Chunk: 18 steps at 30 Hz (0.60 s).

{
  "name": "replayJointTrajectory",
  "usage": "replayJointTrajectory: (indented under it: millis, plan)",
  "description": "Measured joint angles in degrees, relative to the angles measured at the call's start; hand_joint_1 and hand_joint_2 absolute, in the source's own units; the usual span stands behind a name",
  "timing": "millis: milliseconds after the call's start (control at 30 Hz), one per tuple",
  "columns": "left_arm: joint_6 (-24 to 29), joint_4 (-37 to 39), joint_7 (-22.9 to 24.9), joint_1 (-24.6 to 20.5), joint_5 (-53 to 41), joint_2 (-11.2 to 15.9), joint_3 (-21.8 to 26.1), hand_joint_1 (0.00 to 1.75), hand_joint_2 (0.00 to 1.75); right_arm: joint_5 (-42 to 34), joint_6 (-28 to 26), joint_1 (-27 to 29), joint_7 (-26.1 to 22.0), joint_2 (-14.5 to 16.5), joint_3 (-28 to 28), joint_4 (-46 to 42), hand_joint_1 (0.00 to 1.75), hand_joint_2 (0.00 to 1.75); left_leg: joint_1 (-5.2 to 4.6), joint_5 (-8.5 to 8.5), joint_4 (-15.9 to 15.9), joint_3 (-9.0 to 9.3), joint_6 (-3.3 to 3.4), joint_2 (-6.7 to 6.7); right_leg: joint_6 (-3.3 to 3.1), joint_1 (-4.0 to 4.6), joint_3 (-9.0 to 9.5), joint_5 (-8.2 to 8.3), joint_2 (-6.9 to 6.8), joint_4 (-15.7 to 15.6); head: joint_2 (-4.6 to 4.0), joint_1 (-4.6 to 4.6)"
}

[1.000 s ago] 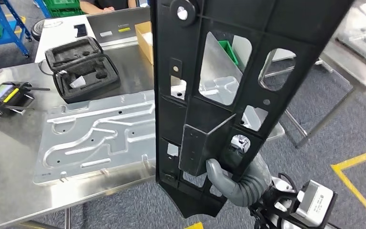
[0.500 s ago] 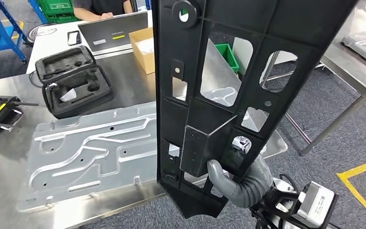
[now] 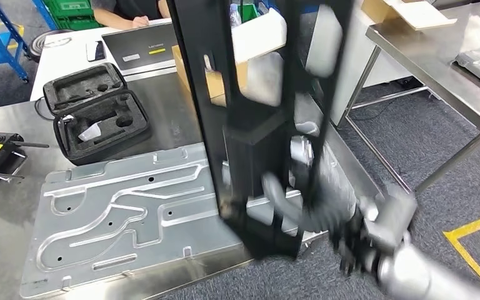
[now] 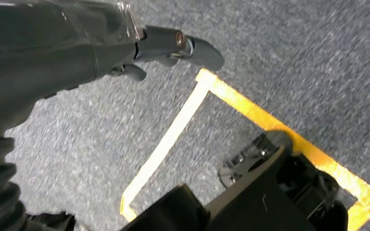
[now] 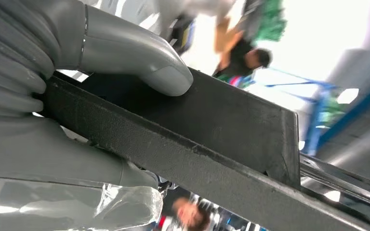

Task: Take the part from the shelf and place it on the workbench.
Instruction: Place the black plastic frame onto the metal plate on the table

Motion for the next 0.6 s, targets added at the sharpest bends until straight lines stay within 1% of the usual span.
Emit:
replayJointTrajectory:
  millis: [33,67,100,133,167,200,233,267,300,333,367,433,467,500,533,567,600]
  plan:
    - [-0.4,0.0,0.2,-0.2,-0.5,0.0,-0.2,0.00,1.75,0.3,0.8,-3.9,2.8,-0.8,0.1,1.3,1.75,1.75,0.13,0.03,-0.2,0.19,0.25,0.03,0.22,-0.01,-1.17,-1.31,-0.10,2.5,0.00,0.07]
    - [-0.8,0.0,0.4,-0.5,-0.9,-0.1,-0.3,0.00,1.75,1.0,1.9,-7.6,5.2,-1.4,0.3,2.8,1.75,1.75,0.13,-0.02,-0.2,0.28,0.43,0.04,0.37,0.01,-2.98,-2.91,-0.20,6.3,0.00,0.13]
    - [-1.2,0.0,0.7,-0.6,-1.5,-0.1,-0.5,0.00,1.75,2.6,3.3,-10.9,7.3,-1.9,0.8,4.7,1.75,1.75,0.15,-0.09,-0.2,0.33,0.59,0.04,0.47,0.04,-5.24,-4.48,-0.21,10.6,0.00,0.18]
    - [-1.6,0.0,0.9,-0.8,-1.9,-0.1,-0.8,0.00,1.75,5.0,4.7,-13.7,9.1,-2.2,1.4,6.5,1.75,1.75,0.14,-0.14,-0.2,0.38,0.68,-0.01,0.53,0.04,-7.27,-5.37,-0.21,14.1,0.00,0.19]
    - [-1.9,0.0,1.2,-1.0,-2.4,-0.2,-1.0,0.00,1.75,8.2,6.1,-16.1,10.7,-2.4,2.4,8.5,1.75,1.75,0.15,-0.19,-0.2,0.46,0.74,-0.12,0.54,0.04,-8.51,-5.21,-0.21,15.9,0.00,0.19]
    - [-2.2,0.0,1.4,-1.2,-2.9,-0.3,-1.3,0.00,1.75,12.0,7.4,-18.3,12.2,-2.5,3.5,10.4,1.75,1.75,0.17,-0.25,-0.2,0.59,0.74,-0.28,0.51,0.03,-8.64,-3.92,-0.21,15.3,0.00,0.20]
    - [-2.5,0.0,1.7,-1.4,-3.3,-0.4,-1.5,0.00,1.75,16.1,8.7,-20.3,13.5,-2.6,4.8,12.2,1.75,1.75,0.21,-0.34,-0.1,0.80,0.68,-0.48,0.45,0.03,-7.59,-1.64,-0.21,12.3,0.00,0.20]
    - [-2.8,0.0,2.0,-1.6,-3.8,-0.5,-1.7,0.00,1.75,20.5,10.0,-22.1,14.8,-2.7,6.0,14.1,1.75,1.75,0.22,-0.48,-0.1,0.99,0.56,-0.69,0.35,0.03,-5.86,0.88,-0.24,8.0,0.00,0.21]
    - [-3.1,0.0,2.3,-1.8,-4.3,-0.6,-2.0,0.00,1.75,24.8,11.4,-23.7,16.0,-2.7,7.2,15.9,1.75,1.75,0.11,-0.63,-0.1,1.05,0.36,-0.85,0.23,0.10,-4.11,2.69,-0.26,3.8,0.00,0.20]
    - [-3.3,0.0,2.7,-2.0,-4.7,-0.6,-2.3,0.00,1.75,29.1,13.0,-25.0,17.0,-2.7,8.4,17.7,1.75,1.75,0.03,-0.71,-0.1,0.97,0.11,-0.98,0.01,0.18,-2.80,3.74,-0.25,0.7,0.00,0.17]
    - [-3.5,0.0,3.1,-2.3,-5.1,-0.7,-2.6,0.00,1.75,33.1,14.6,-25.9,17.7,-2.6,9.7,19.4,1.75,1.75,-0.04,-0.72,-0.1,0.83,-0.16,-1.07,-0.22,0.29,-2.18,3.96,-0.24,-1.0,0.00,0.15]
    - [-3.8,0.0,3.9,-2.7,-5.8,-0.7,-3.0,0.00,1.75,39.6,17.5,-26.6,18.6,-2.6,12.0,22.6,1.75,1.75,-0.05,-0.61,-0.3,0.63,-0.69,-1.14,-0.85,0.42,-2.06,3.71,-0.18,-1.6,0.00,0.11]
    - [-3.9,0.0,4.2,-2.8,-6.1,-0.7,-3.1,0.00,1.75,42.3,18.7,-26.7,18.7,-2.4,13.0,24.0,1.75,1.75,0.01,-0.77,-0.1,0.52,-0.97,-1.08,-1.11,0.36,-2.03,3.78,-0.21,-1.8,0.00,0.12]
    - [-4.0,0.0,4.5,-3.0,-6.4,-0.7,-3.2,0.00,1.75,44.4,19.7,-26.7,18.7,-2.3,13.9,25.3,1.75,1.75,0.03,-1.35,0.8,0.06,-1.30,-0.98,-1.39,0.26,-1.97,3.82,-0.26,-1.9,0.00,0.09]
    - [-4.0,0.0,4.8,-3.2,-6.7,-0.8,-3.4,0.00,1.75,46.2,20.5,-26.7,18.4,-2.1,14.6,26.6,1.75,1.75,0.07,-2.48,2.9,-0.98,-1.62,-0.87,-1.63,0.12,-1.91,3.87,-0.32,-2.0,0.00,0.07]
    - [-4.0,0.0,5.0,-3.5,-6.9,-0.8,-3.6,0.00,1.75,47.9,21.2,-26.7,18.2,-1.9,15.3,28.0,1.75,1.75,0.13,-4.00,6.3,-2.65,-1.95,-0.76,-1.80,0.08,-1.86,3.83,-0.38,-2.0,0.00,0.04]
    - [-4.0,0.0,5.3,-3.8,-7.1,-0.8,-3.8,0.00,1.75,49.3,21.8,-26.6,17.8,-1.6,15.9,29.4,1.75,1.75,0.14,-5.61,10.4,-4.70,-2.18,-0.70,-1.95,0.11,-1.83,3.77,-0.45,-2.0,0.00,0.02]
